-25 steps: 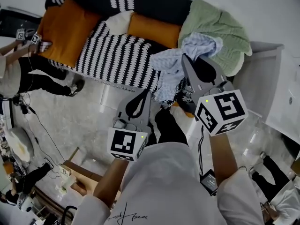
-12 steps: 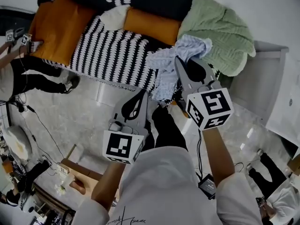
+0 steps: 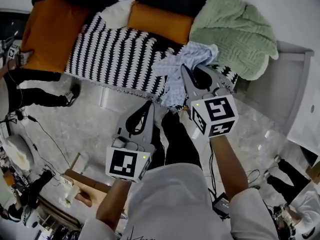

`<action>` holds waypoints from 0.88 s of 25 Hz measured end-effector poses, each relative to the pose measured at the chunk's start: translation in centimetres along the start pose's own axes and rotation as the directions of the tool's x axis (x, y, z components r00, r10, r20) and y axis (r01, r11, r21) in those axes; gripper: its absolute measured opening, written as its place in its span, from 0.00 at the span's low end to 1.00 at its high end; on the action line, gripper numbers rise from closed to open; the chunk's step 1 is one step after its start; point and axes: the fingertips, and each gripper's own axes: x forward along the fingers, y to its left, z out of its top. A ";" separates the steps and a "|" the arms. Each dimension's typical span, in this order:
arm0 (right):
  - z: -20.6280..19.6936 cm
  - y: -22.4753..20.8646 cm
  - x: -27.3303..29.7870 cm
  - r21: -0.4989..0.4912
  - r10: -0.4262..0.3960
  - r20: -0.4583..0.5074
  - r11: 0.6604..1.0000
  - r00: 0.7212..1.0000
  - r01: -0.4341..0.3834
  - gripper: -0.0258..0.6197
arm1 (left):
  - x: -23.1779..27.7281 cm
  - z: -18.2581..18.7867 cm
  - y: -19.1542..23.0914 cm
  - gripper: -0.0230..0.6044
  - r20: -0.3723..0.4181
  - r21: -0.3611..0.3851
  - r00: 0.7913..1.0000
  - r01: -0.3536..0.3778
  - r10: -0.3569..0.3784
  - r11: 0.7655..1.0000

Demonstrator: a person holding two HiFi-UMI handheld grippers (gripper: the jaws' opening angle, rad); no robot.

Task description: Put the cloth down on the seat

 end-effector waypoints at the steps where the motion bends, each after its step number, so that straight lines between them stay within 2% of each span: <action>1: -0.5 0.0 0.4 0.003 0.000 -0.008 1.000 1.000 0.000 0.11 | 0.0 -0.2 0.1 0.04 -0.004 -0.001 1.000 0.003 -0.003 1.000; 11: -4.3 -1.4 4.3 0.028 0.003 -0.071 1.000 0.997 -0.001 0.11 | 1.1 -2.8 0.7 0.04 -0.039 -0.039 0.999 0.004 -0.005 0.999; 14: -5.4 -1.6 5.1 0.035 -0.002 -0.088 0.999 0.996 0.005 0.11 | 0.8 -3.9 0.7 0.04 -0.070 -0.036 0.998 0.007 -0.010 0.999; 22: -7.9 -2.8 7.9 0.036 -0.023 -0.146 0.999 0.989 0.028 0.11 | 1.9 -4.6 1.5 0.04 -0.087 -0.078 0.996 0.019 -0.026 0.997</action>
